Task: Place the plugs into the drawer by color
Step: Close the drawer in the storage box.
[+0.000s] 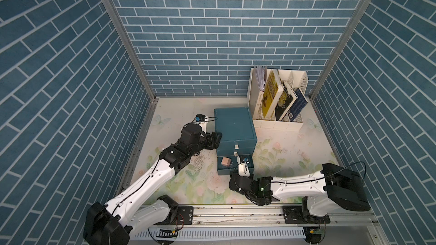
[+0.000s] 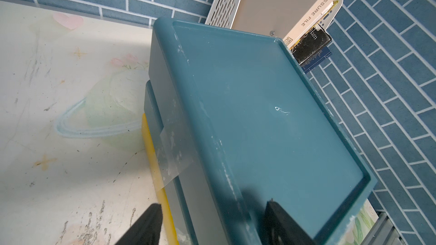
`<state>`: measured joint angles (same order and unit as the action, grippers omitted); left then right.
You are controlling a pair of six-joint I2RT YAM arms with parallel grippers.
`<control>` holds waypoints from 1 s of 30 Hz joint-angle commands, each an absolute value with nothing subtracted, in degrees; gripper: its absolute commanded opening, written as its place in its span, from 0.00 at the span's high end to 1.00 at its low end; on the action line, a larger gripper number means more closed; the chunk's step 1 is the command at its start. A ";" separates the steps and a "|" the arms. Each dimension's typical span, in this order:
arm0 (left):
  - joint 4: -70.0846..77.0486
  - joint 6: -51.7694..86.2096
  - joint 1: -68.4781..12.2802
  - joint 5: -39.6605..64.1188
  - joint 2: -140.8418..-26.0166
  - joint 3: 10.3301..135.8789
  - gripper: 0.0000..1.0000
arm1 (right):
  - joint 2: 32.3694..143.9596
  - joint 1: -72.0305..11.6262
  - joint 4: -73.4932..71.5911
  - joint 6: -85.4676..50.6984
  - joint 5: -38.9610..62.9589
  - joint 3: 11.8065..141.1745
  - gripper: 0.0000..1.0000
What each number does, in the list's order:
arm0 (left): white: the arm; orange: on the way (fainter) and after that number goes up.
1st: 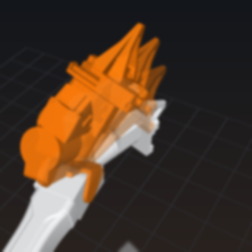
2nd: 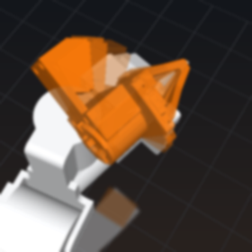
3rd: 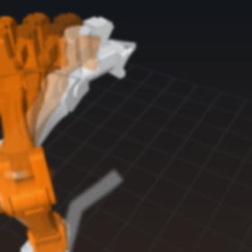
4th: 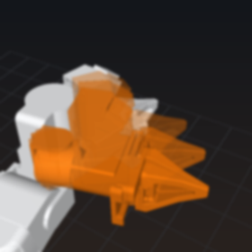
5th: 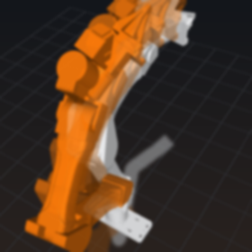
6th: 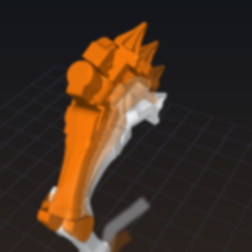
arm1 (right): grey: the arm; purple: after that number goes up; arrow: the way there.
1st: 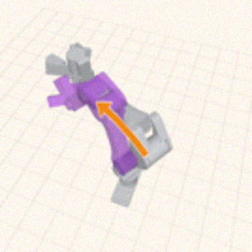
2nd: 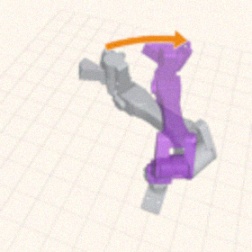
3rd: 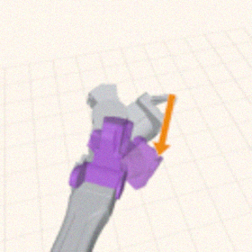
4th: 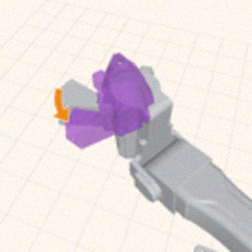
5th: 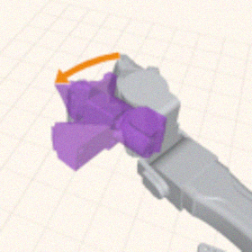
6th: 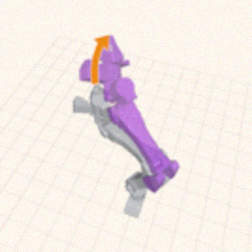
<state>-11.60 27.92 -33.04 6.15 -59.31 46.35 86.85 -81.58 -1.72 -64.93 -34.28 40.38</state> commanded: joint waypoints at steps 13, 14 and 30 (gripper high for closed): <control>-17.45 25.81 -33.14 3.90 -60.68 46.00 0.28 | 89.55 -78.07 -10.90 -59.06 -37.90 39.07 0.53; -17.65 25.56 -33.14 3.59 -60.65 46.10 0.28 | 89.52 -77.88 -11.90 -58.41 -37.60 38.78 0.51; -19.47 25.62 -33.18 3.44 -63.45 53.44 0.26 | 88.29 -77.12 -20.02 -52.28 -32.66 36.22 0.24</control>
